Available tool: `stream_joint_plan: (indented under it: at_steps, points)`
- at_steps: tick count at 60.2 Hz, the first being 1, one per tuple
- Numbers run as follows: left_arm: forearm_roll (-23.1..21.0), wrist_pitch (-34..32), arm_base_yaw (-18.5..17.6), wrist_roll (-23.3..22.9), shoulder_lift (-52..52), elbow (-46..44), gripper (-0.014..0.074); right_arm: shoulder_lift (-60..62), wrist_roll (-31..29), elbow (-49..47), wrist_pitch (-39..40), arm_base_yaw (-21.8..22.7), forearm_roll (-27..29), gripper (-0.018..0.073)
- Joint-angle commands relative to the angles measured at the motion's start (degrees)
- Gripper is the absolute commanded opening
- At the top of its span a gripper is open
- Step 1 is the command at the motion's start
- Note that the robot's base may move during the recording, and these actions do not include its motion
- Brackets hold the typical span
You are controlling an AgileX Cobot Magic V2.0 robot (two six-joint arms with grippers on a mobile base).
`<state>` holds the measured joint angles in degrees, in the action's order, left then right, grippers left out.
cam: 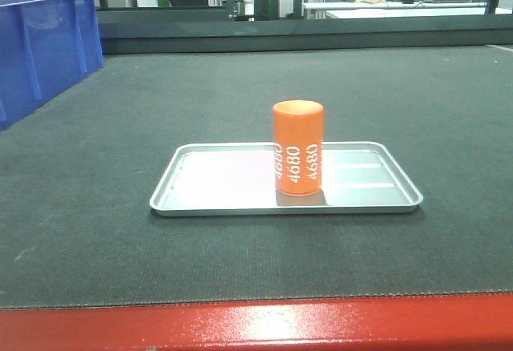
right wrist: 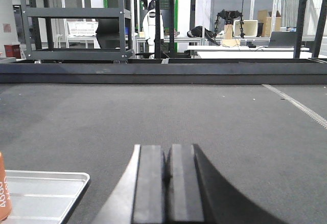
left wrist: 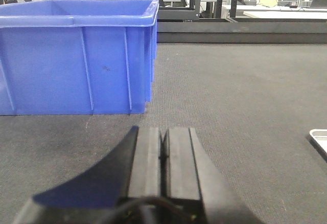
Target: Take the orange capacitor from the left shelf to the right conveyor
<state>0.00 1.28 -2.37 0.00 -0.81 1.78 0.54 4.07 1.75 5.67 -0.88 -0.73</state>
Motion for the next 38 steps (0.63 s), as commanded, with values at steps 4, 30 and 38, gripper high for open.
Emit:
stream_joint_plan:
  at_steps: [4, 30, 38]
  points:
    - [-0.3, -4.5, -0.2, 0.0, -0.7, -0.3, -0.0105, 1.2, -0.6, 0.1, 5.4, 0.0, 0.0, 0.0057]
    - [-0.3, -4.5, -0.2, 0.0, -0.7, -0.3, -0.0105, 1.2, -0.6, 0.1, 5.4, 0.0, 0.0, 0.0057]
    - [-0.3, -4.5, -0.2, 0.0, -0.7, -0.3, -0.0105, 1.2, -0.6, 0.1, 5.4, 0.0, 0.0, 0.0057]
